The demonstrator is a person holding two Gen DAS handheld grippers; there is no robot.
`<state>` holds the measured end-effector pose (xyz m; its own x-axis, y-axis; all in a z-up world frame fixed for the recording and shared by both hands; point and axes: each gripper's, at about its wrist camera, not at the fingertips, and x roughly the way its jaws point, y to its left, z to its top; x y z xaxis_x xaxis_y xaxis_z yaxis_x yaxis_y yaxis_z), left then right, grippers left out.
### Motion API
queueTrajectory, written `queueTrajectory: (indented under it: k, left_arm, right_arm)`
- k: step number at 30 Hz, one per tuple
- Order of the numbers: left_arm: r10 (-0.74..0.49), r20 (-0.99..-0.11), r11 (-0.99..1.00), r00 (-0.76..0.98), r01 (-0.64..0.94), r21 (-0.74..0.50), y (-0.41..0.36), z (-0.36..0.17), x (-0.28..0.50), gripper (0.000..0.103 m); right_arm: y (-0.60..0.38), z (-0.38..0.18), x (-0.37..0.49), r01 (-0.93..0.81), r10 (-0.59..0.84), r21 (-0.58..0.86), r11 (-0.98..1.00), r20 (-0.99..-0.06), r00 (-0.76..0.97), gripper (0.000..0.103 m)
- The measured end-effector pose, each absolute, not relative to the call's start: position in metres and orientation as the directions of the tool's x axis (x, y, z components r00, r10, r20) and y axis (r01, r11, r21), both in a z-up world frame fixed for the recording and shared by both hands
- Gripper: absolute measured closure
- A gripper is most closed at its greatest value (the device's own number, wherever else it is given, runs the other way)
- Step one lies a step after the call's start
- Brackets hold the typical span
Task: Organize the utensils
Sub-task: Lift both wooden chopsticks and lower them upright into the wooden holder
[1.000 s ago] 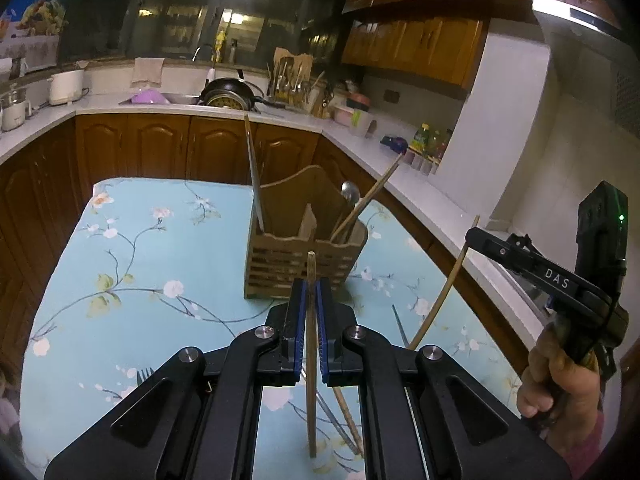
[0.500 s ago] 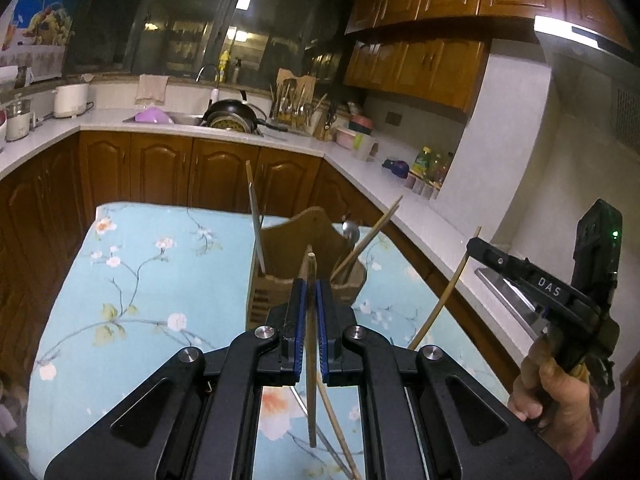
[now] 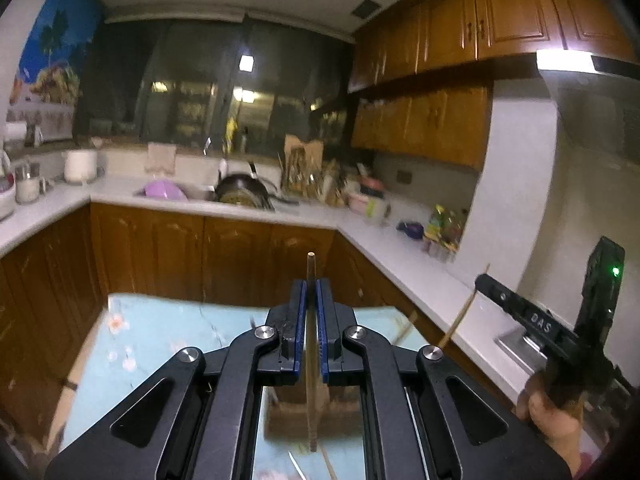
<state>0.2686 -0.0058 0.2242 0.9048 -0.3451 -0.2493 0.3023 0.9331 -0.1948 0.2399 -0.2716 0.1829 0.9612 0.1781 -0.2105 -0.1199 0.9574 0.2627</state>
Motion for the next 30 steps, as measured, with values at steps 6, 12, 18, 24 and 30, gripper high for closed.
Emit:
queueTrajectory:
  k: [6,12,18,24,30]
  left_arm:
    - [-0.283,-0.188,0.955,0.941,0.258,-0.144,-0.018,0.227,0.296,0.099]
    - [-0.257,-0.201,0.964,0.945,0.235,-0.127,-0.027,0.203,0.318,0.098]
    - [-0.254,-0.260,0.963,0.932,0.218,-0.160,-0.025,0.164,0.323,0.099]
    - [-0.253,-0.323,0.963,0.912,0.205,-0.175,-0.026,0.129,0.316,0.098]
    - [-0.254,-0.360,0.962,0.897,0.196,-0.192,-0.023,0.112,0.314,0.098]
  right_arm:
    - [-0.271,0.189,0.266,-0.084,0.131,0.264,0.961,-0.163,0.978,0.098]
    - [-0.267,0.169,0.287,-0.064,0.108,0.263,0.963,-0.155,0.982,0.098]
    - [-0.264,0.144,0.289,-0.068,0.118,0.269,0.961,-0.175,0.978,0.098]
    - [-0.264,0.119,0.290,-0.066,0.129,0.266,0.962,-0.224,0.966,0.098]
    - [-0.266,0.108,0.289,-0.065,0.134,0.255,0.965,-0.261,0.956,0.098]
